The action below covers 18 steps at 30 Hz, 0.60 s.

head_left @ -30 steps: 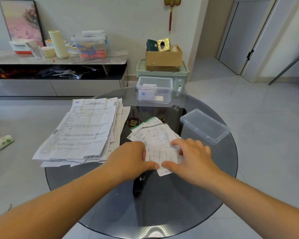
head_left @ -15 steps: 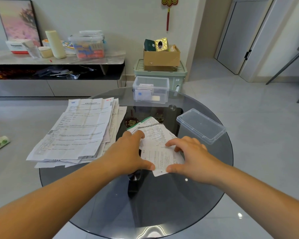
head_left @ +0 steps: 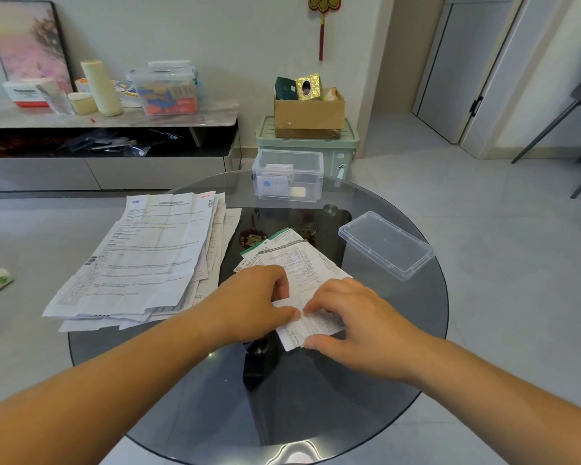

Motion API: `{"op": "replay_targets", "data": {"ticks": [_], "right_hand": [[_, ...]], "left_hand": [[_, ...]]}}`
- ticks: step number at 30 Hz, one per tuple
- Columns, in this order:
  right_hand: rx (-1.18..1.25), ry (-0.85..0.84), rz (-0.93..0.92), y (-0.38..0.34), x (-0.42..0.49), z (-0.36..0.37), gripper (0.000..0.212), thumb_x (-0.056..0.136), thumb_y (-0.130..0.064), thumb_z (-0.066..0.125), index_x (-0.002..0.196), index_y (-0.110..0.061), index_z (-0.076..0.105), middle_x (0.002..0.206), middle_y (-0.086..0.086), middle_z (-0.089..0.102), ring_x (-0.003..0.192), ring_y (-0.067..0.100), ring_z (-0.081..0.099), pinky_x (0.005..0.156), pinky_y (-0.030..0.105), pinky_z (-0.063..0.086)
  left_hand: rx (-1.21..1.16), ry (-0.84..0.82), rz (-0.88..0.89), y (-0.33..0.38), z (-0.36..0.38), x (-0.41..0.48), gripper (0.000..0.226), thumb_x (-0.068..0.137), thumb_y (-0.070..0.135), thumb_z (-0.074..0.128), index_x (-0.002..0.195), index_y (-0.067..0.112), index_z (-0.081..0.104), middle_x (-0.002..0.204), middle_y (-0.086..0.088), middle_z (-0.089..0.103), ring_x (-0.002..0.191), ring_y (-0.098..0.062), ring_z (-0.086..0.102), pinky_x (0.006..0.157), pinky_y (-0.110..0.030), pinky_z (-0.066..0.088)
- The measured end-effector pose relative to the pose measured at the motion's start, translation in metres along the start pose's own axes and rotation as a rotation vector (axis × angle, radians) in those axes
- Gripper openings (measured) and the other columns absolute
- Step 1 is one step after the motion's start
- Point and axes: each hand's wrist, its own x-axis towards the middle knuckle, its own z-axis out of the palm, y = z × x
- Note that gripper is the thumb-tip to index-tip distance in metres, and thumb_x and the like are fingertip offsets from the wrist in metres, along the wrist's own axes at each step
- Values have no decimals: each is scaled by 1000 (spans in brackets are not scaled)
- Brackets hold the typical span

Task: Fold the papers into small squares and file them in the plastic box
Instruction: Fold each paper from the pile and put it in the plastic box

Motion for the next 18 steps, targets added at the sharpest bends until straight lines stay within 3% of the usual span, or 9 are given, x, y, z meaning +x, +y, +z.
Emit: {"op": "replay_targets", "data": {"ticks": [4,7,10,14,18], "right_hand": [[-15,-1,6,-3,-3,-2,70,73,-78,63,131,-42,49,128,-22,49,117,2,40,102,27,41],[-41,-5,-16,-6,-6,-1,77,68,-84,60,132,-43,46,130,-23,48,118,2,40,103,26,39],[-37,28,-36,-7,-10,2,60,78,-79,55,124,-42,50,124,-22,53,112,2,45,98,26,43],[38,122,3,-8,-13,1,20,97,-51,53,107,-37,63,104,-22,61,100,4,50,87,24,45],[106,106,104,-2,-9,2,10,98,-43,56,100,-38,64,92,-24,55,95,5,50,76,20,40]], "left_hand": [[-236,-71,-87,3,-2,-2,16,93,32,69,100,34,54,86,5,72,74,-9,71,69,-27,61],[-458,-161,-166,4,-6,-5,11,96,24,65,98,25,75,76,1,72,61,-6,62,58,-20,53],[-598,-260,-219,4,-10,-9,17,94,20,67,94,8,79,82,-6,75,61,-6,60,60,-20,50],[-554,-368,-129,1,-11,-17,20,84,29,79,93,11,80,74,-4,68,71,-12,61,72,-22,52],[-232,-196,-59,2,-1,-20,18,86,40,75,89,22,76,64,7,63,61,-5,60,59,-16,46]]}}
